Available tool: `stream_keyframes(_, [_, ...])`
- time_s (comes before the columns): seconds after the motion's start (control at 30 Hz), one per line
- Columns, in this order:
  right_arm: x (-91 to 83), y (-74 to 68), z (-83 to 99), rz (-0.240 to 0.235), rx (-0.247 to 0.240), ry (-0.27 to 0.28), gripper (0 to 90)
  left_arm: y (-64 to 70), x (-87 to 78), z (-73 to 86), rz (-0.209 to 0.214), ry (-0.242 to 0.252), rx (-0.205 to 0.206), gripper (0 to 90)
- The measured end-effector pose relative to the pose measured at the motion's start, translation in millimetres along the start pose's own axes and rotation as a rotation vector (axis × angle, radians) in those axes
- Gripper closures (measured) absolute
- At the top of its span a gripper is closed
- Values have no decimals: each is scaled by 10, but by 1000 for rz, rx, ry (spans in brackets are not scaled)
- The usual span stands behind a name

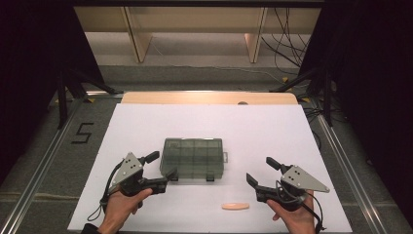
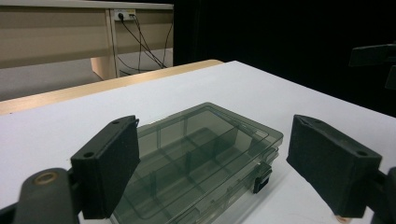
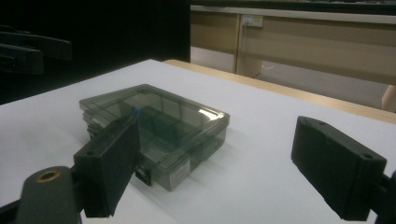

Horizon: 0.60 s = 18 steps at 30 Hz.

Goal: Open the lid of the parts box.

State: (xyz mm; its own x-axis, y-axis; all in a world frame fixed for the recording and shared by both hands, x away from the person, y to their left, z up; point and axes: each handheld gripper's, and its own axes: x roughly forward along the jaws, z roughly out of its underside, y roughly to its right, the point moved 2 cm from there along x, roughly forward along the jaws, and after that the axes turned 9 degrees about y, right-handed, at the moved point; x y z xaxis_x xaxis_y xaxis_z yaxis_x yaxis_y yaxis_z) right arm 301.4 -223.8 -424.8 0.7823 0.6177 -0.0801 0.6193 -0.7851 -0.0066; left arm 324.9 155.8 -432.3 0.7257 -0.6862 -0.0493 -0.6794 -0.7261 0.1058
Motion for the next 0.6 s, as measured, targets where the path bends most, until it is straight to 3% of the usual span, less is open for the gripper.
stream_keyframes(0.6, [5, -6, -3, -10, -2, -2, 163, -2, 4, 2, -2, -1, 1, 161])
